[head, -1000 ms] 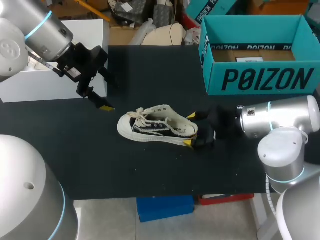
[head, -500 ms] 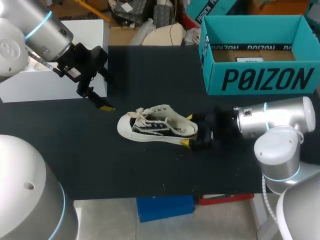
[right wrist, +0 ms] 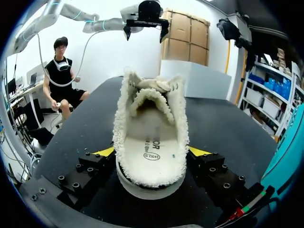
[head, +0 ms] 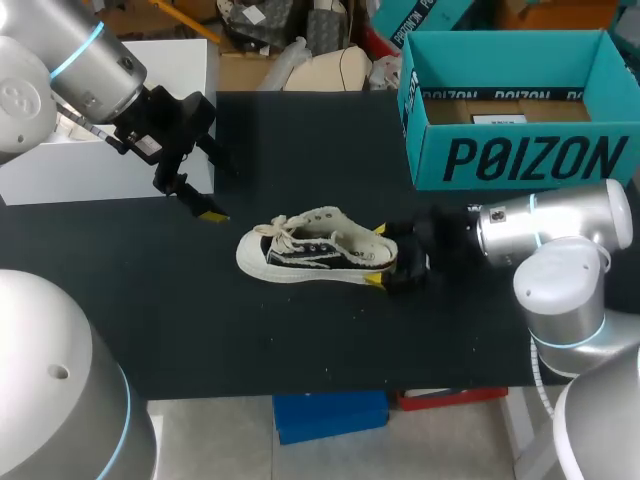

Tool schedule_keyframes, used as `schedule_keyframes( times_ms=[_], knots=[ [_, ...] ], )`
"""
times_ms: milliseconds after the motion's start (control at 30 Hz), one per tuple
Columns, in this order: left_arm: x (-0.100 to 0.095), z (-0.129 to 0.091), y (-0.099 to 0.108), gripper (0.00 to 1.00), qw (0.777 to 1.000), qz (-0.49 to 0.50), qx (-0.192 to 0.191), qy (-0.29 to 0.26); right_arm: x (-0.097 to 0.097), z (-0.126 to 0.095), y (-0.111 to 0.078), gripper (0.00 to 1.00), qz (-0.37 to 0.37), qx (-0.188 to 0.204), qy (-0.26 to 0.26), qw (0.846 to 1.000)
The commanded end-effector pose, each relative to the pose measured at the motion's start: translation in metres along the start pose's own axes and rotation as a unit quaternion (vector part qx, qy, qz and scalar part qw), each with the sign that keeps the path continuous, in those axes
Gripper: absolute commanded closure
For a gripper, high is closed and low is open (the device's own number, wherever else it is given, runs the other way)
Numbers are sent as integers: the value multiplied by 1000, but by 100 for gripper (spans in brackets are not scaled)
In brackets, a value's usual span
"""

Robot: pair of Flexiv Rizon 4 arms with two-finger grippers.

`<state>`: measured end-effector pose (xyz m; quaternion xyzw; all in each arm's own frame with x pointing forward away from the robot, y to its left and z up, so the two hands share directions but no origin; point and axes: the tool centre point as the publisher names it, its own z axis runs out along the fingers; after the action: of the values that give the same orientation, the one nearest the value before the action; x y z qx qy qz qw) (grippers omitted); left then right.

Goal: Take the shoe out of the shoebox, open the shoe tongue, remove and reinsert the insole, then place the shoe into the shoebox

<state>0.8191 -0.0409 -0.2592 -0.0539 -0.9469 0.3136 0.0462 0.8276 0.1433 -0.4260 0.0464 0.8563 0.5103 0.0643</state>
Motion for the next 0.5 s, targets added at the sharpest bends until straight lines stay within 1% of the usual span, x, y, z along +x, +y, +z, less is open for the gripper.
schedule_keyframes(
  times_ms=[33, 133, 300, 500],
  knots=[
    [0, 2, 1, 0, 1000, 1, 0, -2, -10, 1, 1, 100, -1, -4, 26, 1000],
    [0, 2, 1, 0, 1000, 1, 0, -2, -11, 4, 0, 100, -5, -8, 39, 999],
    [0, 2, 1, 0, 1000, 1, 0, -2, -11, 7, 0, 100, -5, -7, 41, 999],
    [0, 2, 1, 0, 1000, 1, 0, -2, -9, 7, -4, 100, 0, 4, 41, 999]
  ],
)
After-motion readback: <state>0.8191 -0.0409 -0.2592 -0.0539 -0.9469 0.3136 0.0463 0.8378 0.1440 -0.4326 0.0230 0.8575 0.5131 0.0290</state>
